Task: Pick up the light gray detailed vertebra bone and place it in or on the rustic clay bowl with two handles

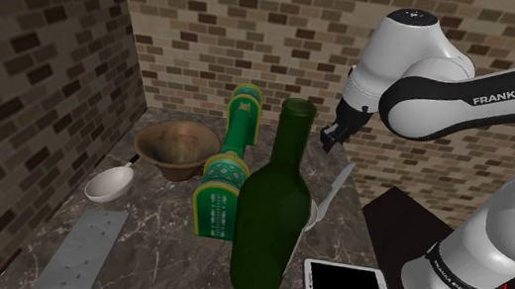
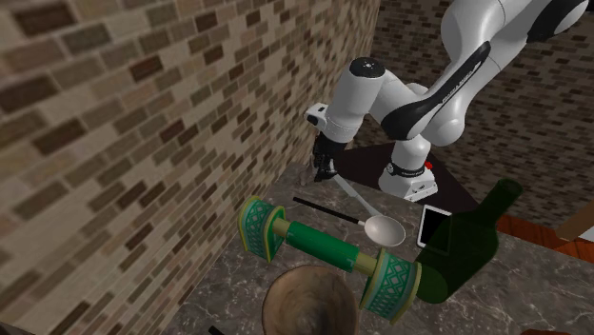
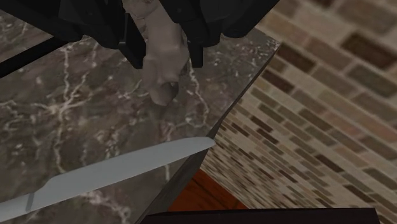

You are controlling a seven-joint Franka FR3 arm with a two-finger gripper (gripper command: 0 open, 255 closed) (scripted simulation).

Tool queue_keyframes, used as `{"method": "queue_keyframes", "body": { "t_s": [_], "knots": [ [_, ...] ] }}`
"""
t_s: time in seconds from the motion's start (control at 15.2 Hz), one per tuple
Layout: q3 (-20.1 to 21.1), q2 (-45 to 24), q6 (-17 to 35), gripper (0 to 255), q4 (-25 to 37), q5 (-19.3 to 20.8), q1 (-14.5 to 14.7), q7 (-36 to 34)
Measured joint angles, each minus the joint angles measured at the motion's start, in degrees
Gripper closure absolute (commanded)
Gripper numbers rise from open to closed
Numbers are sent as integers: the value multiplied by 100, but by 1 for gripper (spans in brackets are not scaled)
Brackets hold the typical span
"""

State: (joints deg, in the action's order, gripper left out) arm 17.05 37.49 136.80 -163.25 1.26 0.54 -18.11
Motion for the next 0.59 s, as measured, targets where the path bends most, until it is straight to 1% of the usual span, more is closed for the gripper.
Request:
{"method": "queue_keyframes", "body": {
  "t_s": [0.46,0.59],
  "knots": [
    [1,0,0,255,0,-1,1,0],
    [-17,80,-136,255,55,-17,23,17]
  ]
}}
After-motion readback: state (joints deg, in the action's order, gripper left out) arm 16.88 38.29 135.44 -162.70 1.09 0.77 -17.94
